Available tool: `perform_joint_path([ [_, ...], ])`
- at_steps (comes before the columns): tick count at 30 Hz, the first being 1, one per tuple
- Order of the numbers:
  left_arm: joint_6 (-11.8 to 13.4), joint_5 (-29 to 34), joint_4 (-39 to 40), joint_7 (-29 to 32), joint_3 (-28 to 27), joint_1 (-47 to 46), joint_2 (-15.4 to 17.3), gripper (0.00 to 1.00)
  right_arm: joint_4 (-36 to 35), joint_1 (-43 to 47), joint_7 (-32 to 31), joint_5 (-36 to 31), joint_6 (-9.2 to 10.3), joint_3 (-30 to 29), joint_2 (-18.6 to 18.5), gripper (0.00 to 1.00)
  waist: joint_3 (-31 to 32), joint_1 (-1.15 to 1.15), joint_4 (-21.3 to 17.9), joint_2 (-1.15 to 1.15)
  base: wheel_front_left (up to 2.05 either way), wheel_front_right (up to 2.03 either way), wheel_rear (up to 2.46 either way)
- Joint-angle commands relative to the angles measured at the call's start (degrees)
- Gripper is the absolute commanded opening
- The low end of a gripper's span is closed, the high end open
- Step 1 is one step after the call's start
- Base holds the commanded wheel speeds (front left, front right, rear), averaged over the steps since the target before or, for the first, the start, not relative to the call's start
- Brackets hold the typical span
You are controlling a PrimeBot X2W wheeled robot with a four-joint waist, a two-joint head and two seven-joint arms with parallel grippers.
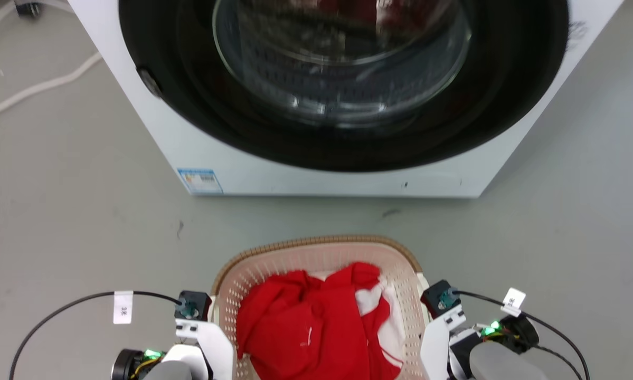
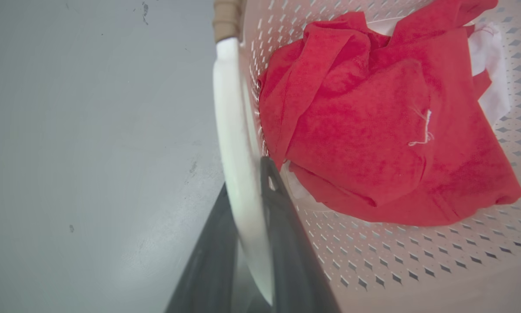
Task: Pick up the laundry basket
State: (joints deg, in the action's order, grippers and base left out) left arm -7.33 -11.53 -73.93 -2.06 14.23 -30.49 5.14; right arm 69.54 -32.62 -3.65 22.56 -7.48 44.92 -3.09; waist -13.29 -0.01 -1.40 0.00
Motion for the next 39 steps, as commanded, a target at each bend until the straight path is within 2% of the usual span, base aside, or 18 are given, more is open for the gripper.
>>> perform_joint_path([
  [1, -0.11, -0.84, 0.28, 0.75, 1.19, 0.8, -0.26, 0.0, 0.01, 1.11, -0.89, 0.83, -0.02, 1.13, 0.38, 0.0, 4.92, 0.01, -0.61, 0.0, 0.0, 0.0, 0.0],
  [8, -0.14, -5.59, 1.13, 5.58, 6.69, 3.4, -0.37, 0.0, -0.02, 3.89, -5.29, 5.65, -0.08, 4.91, 0.45, 0.0, 11.65, 0.01, -0.87, 0.0, 0.0, 0.0, 0.0],
  [14, -0.14, -10.17, 3.3, 9.18, 11.4, 4.56, 0.54, 0.0, -0.58, 3.79, -8.41, 9.31, -0.08, 7.94, 0.06, 0.0, 14.37, 0.01, -1.02, 0.0, 0.0, 0.0, 0.0],
  [23, -0.15, -16.69, 5.59, 12.89, 17.13, 5.09, 2.35, 0.0, -1.16, 2.8, -11.44, 13.77, -0.07, 12.16, -1.35, 0.0, 16.54, 0.01, -1.0, 0.0, 0.0, 0.0, 0.0],
  [39, -0.15, -24.55, 6.86, 16.37, 24.82, 3.94, 4.02, 0.0, -1.77, 1.74, -14.18, 19.96, -0.08, 17.81, -2.19, 0.0, 17.28, 0.01, -1.06, 0.0, 0.0, 0.0, 0.0],
])
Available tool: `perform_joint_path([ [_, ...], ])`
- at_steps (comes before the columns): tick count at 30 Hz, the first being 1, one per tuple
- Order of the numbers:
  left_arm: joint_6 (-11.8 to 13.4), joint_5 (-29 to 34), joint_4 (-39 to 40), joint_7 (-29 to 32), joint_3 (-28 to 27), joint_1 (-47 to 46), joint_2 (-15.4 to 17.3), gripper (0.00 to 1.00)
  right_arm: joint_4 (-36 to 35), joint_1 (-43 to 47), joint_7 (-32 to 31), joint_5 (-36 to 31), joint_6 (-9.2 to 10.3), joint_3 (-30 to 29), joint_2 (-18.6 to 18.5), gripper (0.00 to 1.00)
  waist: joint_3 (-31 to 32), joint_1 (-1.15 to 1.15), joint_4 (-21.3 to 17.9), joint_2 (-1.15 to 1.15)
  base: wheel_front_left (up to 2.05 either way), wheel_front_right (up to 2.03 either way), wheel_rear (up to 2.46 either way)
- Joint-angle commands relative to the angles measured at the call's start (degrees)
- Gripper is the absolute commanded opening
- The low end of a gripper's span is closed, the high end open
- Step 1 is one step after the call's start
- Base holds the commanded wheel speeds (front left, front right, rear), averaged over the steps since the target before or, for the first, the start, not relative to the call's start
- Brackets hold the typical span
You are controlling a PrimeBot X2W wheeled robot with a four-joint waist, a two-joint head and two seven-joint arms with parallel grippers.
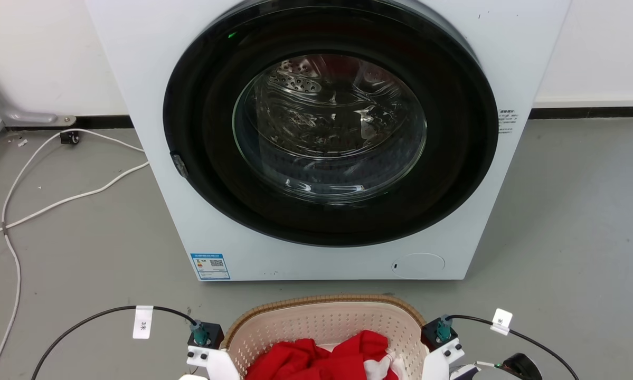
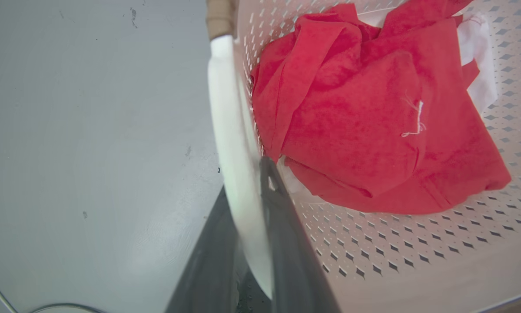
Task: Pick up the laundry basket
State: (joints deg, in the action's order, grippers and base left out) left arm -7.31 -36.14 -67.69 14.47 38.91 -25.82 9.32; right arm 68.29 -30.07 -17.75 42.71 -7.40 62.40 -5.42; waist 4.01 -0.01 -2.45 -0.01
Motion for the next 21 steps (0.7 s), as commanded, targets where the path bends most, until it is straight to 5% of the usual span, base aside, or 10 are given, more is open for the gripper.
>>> perform_joint_path([
  [1, -0.17, -0.42, 0.56, -0.09, 0.62, -0.82, -0.09, 0.0, -0.51, -0.8, -0.1, 0.11, -0.16, 0.65, 0.08, 0.0, -0.06, 0.01, -0.02, 0.01, 0.0, 0.0, 0.0],
  [21, -0.17, -6.65, -0.37, -1.1, 6.91, -2.64, 0.99, 0.0, 0.87, -2.16, 0.55, 5.12, -0.16, 5.99, 0.37, 0.0, -0.73, 0.01, -0.08, 0.01, 0.0, 0.0, 0.0],
])
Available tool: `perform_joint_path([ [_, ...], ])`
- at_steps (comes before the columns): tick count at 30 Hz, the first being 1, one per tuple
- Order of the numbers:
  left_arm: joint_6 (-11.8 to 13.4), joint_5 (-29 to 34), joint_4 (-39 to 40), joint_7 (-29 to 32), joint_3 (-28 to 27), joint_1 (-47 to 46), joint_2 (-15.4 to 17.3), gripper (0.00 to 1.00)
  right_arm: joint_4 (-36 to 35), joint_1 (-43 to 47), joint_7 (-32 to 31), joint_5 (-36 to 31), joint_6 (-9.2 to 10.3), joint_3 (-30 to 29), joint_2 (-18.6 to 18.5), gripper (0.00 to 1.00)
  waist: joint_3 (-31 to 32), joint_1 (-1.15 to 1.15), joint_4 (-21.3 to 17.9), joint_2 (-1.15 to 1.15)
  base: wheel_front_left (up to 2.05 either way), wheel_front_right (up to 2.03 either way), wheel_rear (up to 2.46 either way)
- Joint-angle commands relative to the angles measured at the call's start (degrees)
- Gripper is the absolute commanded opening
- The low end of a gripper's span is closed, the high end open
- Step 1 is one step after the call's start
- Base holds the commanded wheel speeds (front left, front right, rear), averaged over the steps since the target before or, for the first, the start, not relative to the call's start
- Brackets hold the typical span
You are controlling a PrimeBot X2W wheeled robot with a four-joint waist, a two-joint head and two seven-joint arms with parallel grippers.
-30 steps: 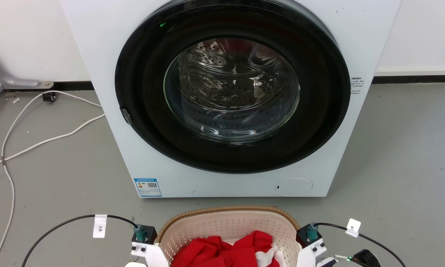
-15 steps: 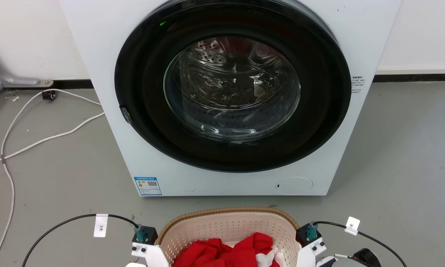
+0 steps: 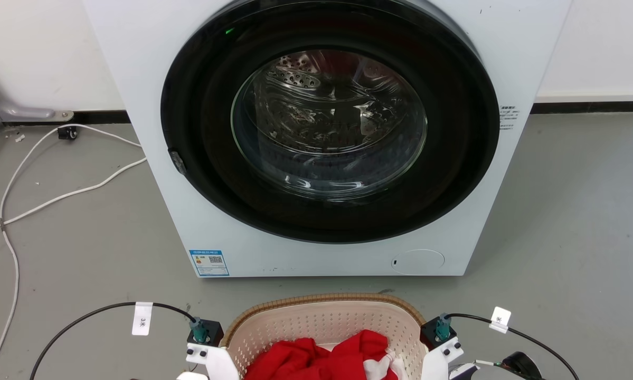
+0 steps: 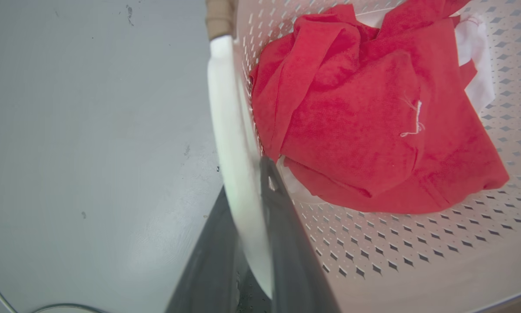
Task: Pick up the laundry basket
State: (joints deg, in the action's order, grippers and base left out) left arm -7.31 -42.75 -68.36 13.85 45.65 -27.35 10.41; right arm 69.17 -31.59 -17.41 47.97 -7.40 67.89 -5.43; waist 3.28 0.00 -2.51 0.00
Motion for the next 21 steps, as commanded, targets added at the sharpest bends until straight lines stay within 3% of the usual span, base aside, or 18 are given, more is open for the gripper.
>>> perform_joint_path([
  [1, -0.17, -0.29, 0.24, -0.58, 0.44, -1.18, -0.05, 0.0, 0.02, -0.71, 0.27, 0.14, -0.16, 0.67, 0.39, 0.0, -0.04, 0.0, -0.05, 0.0, 0.0, 0.0, 0.0],
  [21, -0.18, -4.75, -0.9, -1.6, 5.0, -2.2, 0.47, 0.0, 0.83, -1.31, 1.19, 3.01, -0.15, 3.53, 0.49, 0.0, -0.51, 0.0, -0.1, 0.0, 0.0, 0.0, 0.0],
])
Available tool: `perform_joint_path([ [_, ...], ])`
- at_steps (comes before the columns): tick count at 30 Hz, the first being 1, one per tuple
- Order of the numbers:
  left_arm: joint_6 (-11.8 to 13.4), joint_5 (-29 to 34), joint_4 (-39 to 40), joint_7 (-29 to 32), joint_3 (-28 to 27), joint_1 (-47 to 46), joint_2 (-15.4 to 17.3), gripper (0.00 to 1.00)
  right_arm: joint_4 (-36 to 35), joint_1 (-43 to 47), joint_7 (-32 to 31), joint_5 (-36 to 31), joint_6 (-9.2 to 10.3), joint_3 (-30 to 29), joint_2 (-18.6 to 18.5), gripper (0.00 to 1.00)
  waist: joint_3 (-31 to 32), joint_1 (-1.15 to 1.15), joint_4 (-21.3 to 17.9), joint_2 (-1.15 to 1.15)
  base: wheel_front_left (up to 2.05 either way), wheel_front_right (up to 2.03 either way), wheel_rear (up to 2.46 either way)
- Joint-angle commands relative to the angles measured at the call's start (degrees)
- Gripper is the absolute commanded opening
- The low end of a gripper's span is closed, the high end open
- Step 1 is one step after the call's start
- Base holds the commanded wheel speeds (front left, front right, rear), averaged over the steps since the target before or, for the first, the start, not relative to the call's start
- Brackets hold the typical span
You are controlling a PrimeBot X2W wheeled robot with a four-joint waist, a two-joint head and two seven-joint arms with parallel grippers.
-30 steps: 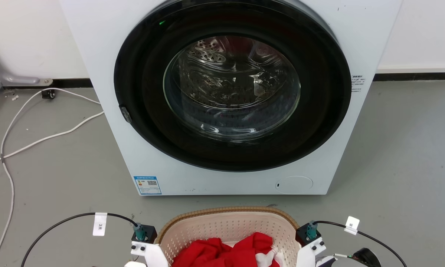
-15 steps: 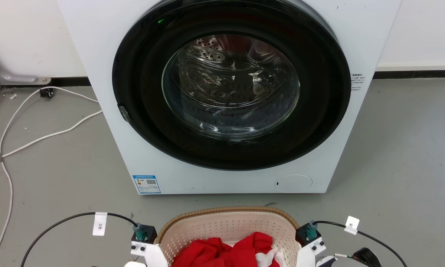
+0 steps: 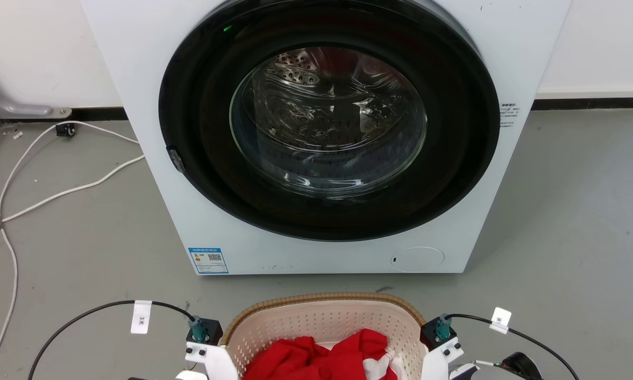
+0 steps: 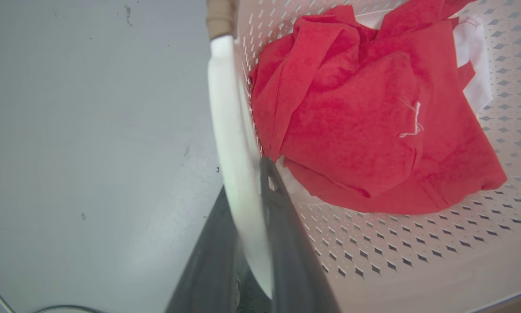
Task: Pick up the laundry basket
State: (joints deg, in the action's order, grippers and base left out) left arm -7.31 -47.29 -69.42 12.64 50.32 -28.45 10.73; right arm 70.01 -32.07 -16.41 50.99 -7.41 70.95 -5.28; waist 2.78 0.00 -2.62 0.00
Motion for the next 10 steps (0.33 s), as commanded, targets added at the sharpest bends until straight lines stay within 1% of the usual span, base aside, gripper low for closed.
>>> perform_joint_path([
  [1, -0.18, -0.33, 0.08, -0.33, 0.52, -1.15, 0.19, 0.0, 0.01, -0.85, 0.25, 0.09, -0.14, 0.57, 0.34, 0.0, -0.03, 0.0, 0.01, 0.0, 0.0, 0.0, 0.0],
  [10, -0.17, -1.71, -0.33, -0.98, 2.2, -1.54, 0.37, 0.0, 0.16, -0.96, 0.33, 1.03, -0.14, 1.22, 0.41, 0.0, -0.2, 0.0, 0.04, 0.0, 0.0, 0.0, 0.0],
])
